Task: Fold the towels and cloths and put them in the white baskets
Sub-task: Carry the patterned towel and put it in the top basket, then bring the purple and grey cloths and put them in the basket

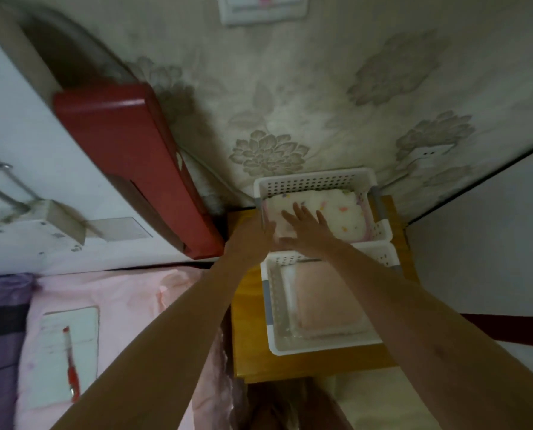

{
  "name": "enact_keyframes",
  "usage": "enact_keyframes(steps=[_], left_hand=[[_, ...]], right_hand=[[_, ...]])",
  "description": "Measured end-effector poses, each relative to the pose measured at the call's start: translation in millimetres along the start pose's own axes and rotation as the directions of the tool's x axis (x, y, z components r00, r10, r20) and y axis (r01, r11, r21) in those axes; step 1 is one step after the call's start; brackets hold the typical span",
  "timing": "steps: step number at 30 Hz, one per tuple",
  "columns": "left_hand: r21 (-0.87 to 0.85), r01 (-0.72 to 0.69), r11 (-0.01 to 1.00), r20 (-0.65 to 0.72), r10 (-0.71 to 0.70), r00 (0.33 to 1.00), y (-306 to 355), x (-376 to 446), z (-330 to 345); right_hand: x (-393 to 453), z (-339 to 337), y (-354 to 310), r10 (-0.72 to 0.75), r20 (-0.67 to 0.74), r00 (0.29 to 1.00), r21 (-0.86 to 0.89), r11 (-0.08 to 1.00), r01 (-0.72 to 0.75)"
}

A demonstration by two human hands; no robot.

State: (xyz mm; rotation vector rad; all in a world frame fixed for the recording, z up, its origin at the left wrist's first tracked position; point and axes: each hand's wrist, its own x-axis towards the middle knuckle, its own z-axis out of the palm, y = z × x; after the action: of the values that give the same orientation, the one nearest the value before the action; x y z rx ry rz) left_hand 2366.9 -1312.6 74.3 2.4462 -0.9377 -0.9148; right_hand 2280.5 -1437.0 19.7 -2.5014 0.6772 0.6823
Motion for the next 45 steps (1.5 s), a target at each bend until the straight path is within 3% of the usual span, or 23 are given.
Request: enact_keyframes(steps=[4, 7, 12, 15, 18, 24, 28, 32, 36, 41, 45], left_hand=[[0.262, -0.112, 0.959, 0.177, 0.066, 0.982, 49, -32, -35], [0.413, -0.261, 0.873, 0.309, 0.136, 0.941, 109, -74, -55], [0.556, -0.483, 0.676, 0.398, 0.294, 0.869, 217, -153, -27], [0.564, -0.666, 0.489, 0.513, 0.425, 0.746, 282, -211, 23], [0.525, -0.798, 0.297, 0.619, 0.51, 0.597, 342, -284, 88], [0.363, -0.923, -0.126, 0.838, 0.477, 0.264, 439, -479, 245], [0.185, -0.904, -0.385, 0.92, 0.391, 0.022, 471, -628, 350], [-0.021, -0.796, -0.605, 0.943, 0.254, -0.217, 481, -784, 438], [-0.214, -0.624, -0.751, 0.918, 0.064, -0.392, 474, -923, 519], [-0.401, -0.401, -0.824, 0.822, -0.13, -0.554, 473, -1088, 606], [-0.5, -0.229, -0.835, 0.755, -0.291, -0.587, 473, -1206, 655]], right_hand=[[-95, -39, 23, 0.124, -0.099, 0.987, 0.201, 0.974, -0.103], [-184, -77, 41, 0.241, -0.131, 0.962, 0.448, 0.88, -0.16], [-343, -101, 78, 0.434, -0.236, 0.869, 0.508, 0.818, -0.271], [-448, -85, 106, 0.567, -0.24, 0.788, 0.594, 0.728, -0.342], [-557, -33, 133, 0.698, -0.275, 0.661, 0.637, 0.647, -0.419], [-800, 126, 152, 0.916, -0.12, 0.383, 0.731, 0.342, -0.59], [-956, 237, 133, 0.992, 0.039, 0.12, 0.794, 0.042, -0.606], [-1079, 338, 93, 0.969, 0.209, -0.133, 0.822, -0.248, -0.512], [-1171, 427, 47, 0.858, 0.412, -0.306, 0.792, -0.503, -0.347], [-1281, 512, -3, 0.628, 0.583, -0.515, 0.678, -0.726, -0.117], [-1354, 557, -40, 0.445, 0.689, -0.572, 0.578, -0.814, 0.063]])
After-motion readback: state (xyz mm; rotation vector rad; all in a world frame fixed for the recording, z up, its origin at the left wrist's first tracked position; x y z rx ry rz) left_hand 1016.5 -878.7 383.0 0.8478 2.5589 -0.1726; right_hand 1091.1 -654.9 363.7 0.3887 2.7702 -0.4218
